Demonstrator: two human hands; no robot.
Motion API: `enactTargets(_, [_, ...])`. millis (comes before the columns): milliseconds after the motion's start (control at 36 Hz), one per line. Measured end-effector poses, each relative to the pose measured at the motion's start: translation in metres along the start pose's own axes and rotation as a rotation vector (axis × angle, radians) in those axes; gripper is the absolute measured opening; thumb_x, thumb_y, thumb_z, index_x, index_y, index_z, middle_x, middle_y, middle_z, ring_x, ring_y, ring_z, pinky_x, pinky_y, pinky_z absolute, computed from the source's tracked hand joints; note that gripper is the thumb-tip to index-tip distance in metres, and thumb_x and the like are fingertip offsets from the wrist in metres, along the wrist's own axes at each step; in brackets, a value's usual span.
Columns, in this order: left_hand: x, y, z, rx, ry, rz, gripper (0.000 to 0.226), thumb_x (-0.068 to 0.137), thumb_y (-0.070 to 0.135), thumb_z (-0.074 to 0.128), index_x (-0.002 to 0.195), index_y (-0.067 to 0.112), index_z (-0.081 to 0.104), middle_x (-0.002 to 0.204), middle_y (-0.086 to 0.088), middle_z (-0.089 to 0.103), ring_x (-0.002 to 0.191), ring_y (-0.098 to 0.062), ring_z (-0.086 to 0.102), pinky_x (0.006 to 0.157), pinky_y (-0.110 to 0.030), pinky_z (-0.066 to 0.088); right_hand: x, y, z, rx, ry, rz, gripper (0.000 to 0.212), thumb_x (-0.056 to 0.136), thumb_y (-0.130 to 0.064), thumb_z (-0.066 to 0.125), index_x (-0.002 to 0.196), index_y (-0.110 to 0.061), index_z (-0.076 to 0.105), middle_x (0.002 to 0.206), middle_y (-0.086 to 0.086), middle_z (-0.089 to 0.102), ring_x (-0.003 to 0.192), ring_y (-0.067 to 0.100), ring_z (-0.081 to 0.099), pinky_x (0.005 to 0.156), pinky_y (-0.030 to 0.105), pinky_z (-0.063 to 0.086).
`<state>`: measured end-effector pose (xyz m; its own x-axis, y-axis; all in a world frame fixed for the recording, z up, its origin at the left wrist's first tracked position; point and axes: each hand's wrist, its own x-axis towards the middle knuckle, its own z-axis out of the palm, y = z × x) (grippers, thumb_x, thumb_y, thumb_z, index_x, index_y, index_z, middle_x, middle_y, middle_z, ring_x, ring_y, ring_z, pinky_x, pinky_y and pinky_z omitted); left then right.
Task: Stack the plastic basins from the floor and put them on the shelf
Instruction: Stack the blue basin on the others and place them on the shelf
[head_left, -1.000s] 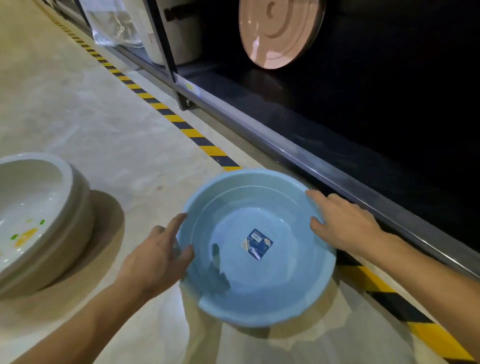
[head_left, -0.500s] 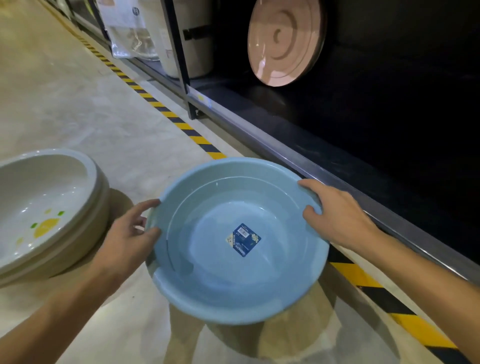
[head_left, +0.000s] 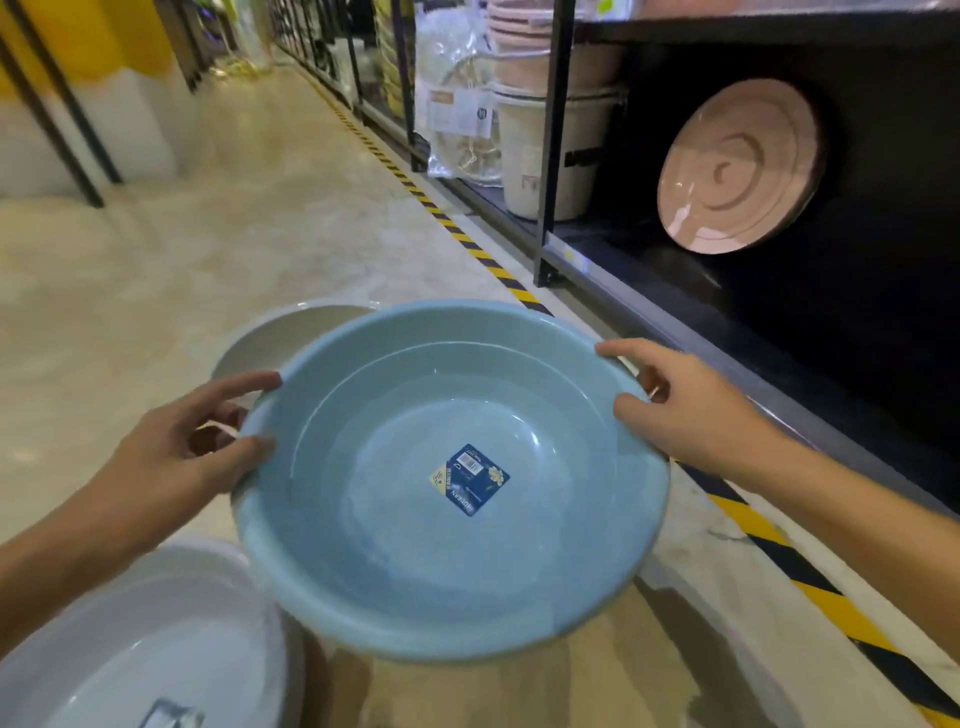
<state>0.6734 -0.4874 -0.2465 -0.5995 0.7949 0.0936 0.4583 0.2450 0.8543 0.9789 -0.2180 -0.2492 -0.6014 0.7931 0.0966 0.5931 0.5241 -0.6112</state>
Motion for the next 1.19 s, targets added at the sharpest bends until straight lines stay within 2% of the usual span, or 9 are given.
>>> enactTargets(167, [-0.053, -0.019, -0.081, 0.088, 0.09, -0.062, 0.046, 0.091, 0.006, 0.07, 0.115, 0.045, 0.07, 0.087, 0.004, 0.068, 0.069, -0.017, 0.067, 0.061, -0.018, 0.056, -0.005, -0.075, 0.037, 0.022, -0.123, -0.119, 0.047, 0.083, -0.029, 0.058, 0.123, -0.055, 0.052, 0.085, -0.007, 0.06, 0.071, 0.009, 0.06, 0.065, 0.029, 0.05])
enactTargets(278, [-0.089, -0.032, -0.126, 0.121, 0.118, -0.099, 0.044, 0.074, 0.036, 0.074, 0.114, 0.053, 0.067, 0.088, 0.007, 0.067, 0.074, -0.021, 0.067, 0.073, -0.037, 0.057, -0.007, -0.123, 0.06, -0.037, -0.203, -0.218, 0.047, 0.086, -0.03, 0.058, 0.127, -0.051, 0.049, 0.083, -0.002, 0.061, 0.073, 0.01, 0.059, 0.067, 0.032, 0.05])
enactTargets(361, [-0.113, -0.045, -0.155, 0.163, 0.142, -0.107, 0.051, 0.063, 0.056, 0.067, 0.115, 0.056, 0.064, 0.09, 0.01, 0.067, 0.069, -0.013, 0.066, 0.069, -0.031, 0.058, -0.009, -0.155, 0.076, -0.059, -0.256, -0.285, 0.049, 0.086, -0.031, 0.06, 0.129, -0.05, 0.048, 0.083, -0.002, 0.063, 0.074, 0.011, 0.06, 0.07, 0.032, 0.051])
enactTargets(472, [-0.144, -0.066, -0.185, 0.178, 0.167, -0.151, 0.052, 0.066, 0.057, 0.067, 0.118, 0.055, 0.062, 0.092, 0.013, 0.067, 0.07, -0.011, 0.066, 0.07, -0.035, 0.058, -0.007, -0.193, 0.097, -0.112, -0.319, -0.369, 0.05, 0.086, -0.033, 0.061, 0.131, -0.049, 0.047, 0.086, -0.005, 0.063, 0.075, 0.009, 0.061, 0.067, 0.028, 0.05])
enactTargets(611, [-0.173, -0.092, -0.208, 0.226, 0.202, -0.197, 0.058, 0.064, 0.063, 0.06, 0.121, 0.051, 0.058, 0.095, 0.012, 0.065, 0.07, -0.011, 0.064, 0.064, -0.022, 0.055, -0.008, -0.226, 0.127, -0.178, -0.373, -0.474, 0.052, 0.086, -0.035, 0.06, 0.135, -0.045, 0.044, 0.082, -0.009, 0.063, 0.072, 0.007, 0.061, 0.066, 0.031, 0.051])
enactTargets(806, [-0.207, -0.131, -0.211, 0.292, 0.19, -0.293, 0.047, 0.078, 0.051, 0.063, 0.124, 0.051, 0.051, 0.093, 0.011, 0.062, 0.077, -0.011, 0.064, 0.068, -0.029, 0.055, -0.028, -0.225, 0.171, -0.152, -0.382, -0.572, 0.05, 0.086, -0.033, 0.061, 0.133, -0.042, 0.046, 0.073, -0.012, 0.059, 0.066, 0.0, 0.057, 0.056, 0.017, 0.037])
enactTargets(917, [-0.22, -0.148, -0.201, 0.331, 0.156, -0.309, 0.042, 0.094, 0.028, 0.066, 0.126, 0.048, 0.049, 0.093, 0.008, 0.062, 0.078, -0.01, 0.063, 0.07, -0.028, 0.053, -0.039, -0.213, 0.191, -0.184, -0.391, -0.605, 0.054, 0.085, -0.033, 0.063, 0.136, -0.036, 0.047, 0.074, -0.021, 0.053, 0.067, -0.005, 0.053, 0.059, 0.014, 0.034])
enactTargets(1000, [-0.228, -0.16, -0.192, 0.334, 0.131, -0.314, 0.043, 0.095, 0.026, 0.066, 0.127, 0.047, 0.048, 0.095, 0.017, 0.06, 0.077, -0.01, 0.063, 0.069, -0.027, 0.053, -0.041, -0.205, 0.204, -0.149, -0.402, -0.577, 0.056, 0.084, -0.031, 0.065, 0.138, -0.034, 0.049, 0.079, -0.027, 0.05, 0.071, -0.009, 0.051, 0.062, 0.009, 0.035])
enactTargets(1195, [-0.232, -0.187, -0.177, 0.328, 0.097, -0.35, 0.051, 0.082, 0.049, 0.061, 0.13, 0.047, 0.045, 0.094, 0.01, 0.061, 0.077, -0.014, 0.063, 0.069, -0.03, 0.056, -0.036, -0.193, 0.236, -0.158, -0.449, -0.538, 0.058, 0.086, -0.031, 0.062, 0.142, -0.03, 0.045, 0.093, -0.011, 0.056, 0.08, 0.011, 0.053, 0.072, 0.028, 0.039])
